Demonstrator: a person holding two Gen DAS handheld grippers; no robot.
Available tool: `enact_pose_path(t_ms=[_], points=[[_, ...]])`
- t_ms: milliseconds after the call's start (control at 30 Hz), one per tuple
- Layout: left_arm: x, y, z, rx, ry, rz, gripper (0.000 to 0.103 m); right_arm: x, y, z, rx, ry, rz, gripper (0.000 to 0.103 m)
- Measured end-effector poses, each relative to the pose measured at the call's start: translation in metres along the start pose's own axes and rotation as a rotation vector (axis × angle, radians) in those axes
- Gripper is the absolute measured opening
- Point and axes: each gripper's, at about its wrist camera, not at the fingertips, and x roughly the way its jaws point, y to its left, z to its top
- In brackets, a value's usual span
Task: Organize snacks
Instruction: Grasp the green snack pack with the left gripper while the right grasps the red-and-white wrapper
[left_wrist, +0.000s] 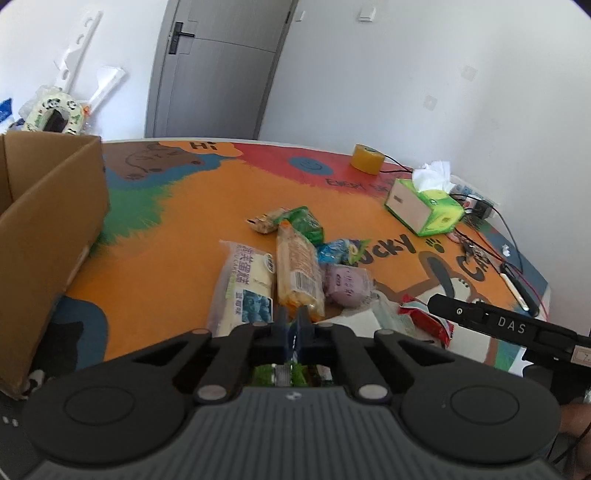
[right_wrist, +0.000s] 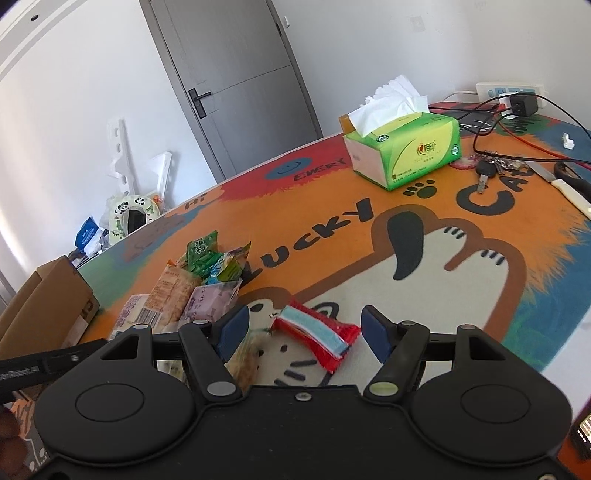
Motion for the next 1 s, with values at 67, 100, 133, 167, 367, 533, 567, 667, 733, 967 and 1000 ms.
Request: enact_pose_path(t_ms=[67, 100, 133, 167, 367, 533, 567, 667, 733, 967, 1000], points=[[0.001, 0.002, 0.001, -0.002, 0.002, 0.002, 0.003, 0.004, 0.001, 0.002, -0.006, -0.002, 0.003, 0.068], [0.001, 0.003, 0.001, -0.007, 0.003, 0.005, 0.003, 0.006, 0.001, 0.002, -0.008, -0.004, 0.005, 0.068], [0.001, 0.003, 0.001, -0.008, 0.002, 0.008, 0.003, 0.008, 0.001, 0.003, -0.012, -0.005, 0.006, 0.068], [0.001, 0.004, 0.001, -0.009, 0.0, 0.01, 0.003, 0.01, 0.001, 0.003, -0.015, -0.003, 0.005, 0.068], [-0.003, 0.008, -0.001, -0.014, -0.003, 0.018, 0.004, 0.018, -0.001, -0.003, -0.031, 0.019, -0.007, 0.068], [-0.006, 0.012, -0.005, -0.024, 0.0, 0.027, 0.007, 0.013, 0.008, -0.01, -0.087, 0.037, -0.02, 0.044], [-0.007, 0.013, -0.006, -0.023, 0.0, 0.026, 0.007, 0.01, 0.009, -0.011, -0.089, 0.04, -0.019, 0.041], [-0.009, 0.015, -0.01, -0.036, 0.011, 0.018, 0.008, 0.004, 0.01, -0.016, -0.095, 0.043, -0.02, 0.028], [-0.011, 0.015, -0.013, -0.039, 0.016, 0.015, 0.01, 0.001, 0.01, -0.018, -0.086, 0.046, -0.014, 0.027], [-0.022, 0.016, -0.022, -0.037, -0.005, 0.034, 0.05, -0.01, 0.016, -0.025, -0.078, 0.064, -0.02, 0.025], [-0.023, 0.015, -0.024, -0.031, -0.009, 0.032, 0.053, -0.011, 0.017, -0.025, -0.082, 0.067, -0.026, 0.025]])
